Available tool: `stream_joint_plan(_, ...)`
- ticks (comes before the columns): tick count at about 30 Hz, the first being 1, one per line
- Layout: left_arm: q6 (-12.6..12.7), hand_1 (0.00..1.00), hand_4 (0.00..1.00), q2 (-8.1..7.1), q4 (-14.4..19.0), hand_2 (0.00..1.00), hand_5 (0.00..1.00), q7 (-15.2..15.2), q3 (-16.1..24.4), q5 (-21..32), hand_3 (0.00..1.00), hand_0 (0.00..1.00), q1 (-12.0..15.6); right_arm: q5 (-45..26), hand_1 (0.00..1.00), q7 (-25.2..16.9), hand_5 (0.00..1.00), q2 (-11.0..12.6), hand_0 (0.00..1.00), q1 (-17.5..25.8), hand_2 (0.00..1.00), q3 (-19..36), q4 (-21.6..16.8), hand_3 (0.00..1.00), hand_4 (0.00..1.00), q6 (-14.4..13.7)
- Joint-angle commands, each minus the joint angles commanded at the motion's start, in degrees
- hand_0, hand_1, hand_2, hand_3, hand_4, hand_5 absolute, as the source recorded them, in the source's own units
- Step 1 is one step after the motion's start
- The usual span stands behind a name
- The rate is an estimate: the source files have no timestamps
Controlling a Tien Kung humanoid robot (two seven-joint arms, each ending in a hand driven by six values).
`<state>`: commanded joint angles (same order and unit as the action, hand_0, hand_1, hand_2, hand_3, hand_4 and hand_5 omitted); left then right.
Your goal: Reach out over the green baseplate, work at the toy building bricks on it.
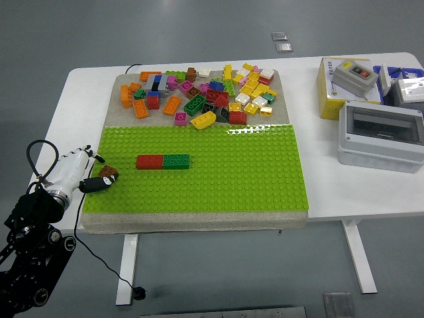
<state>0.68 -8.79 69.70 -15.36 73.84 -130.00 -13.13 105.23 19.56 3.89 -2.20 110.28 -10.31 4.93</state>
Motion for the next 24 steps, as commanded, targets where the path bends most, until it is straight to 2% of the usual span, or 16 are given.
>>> stream_joint_plan(24, -0.09, 0.998, 0.818, -0.39, 0.28, 0.998, 0.472, -0.07, -0.07, 0.0, 0.646, 0.998, 0.57, -0.41, 0.622, -0.06, 0.904, 0.04, 0.694, -0.06, 0.624, -0.06, 0.0, 0.705, 0.329, 0.05)
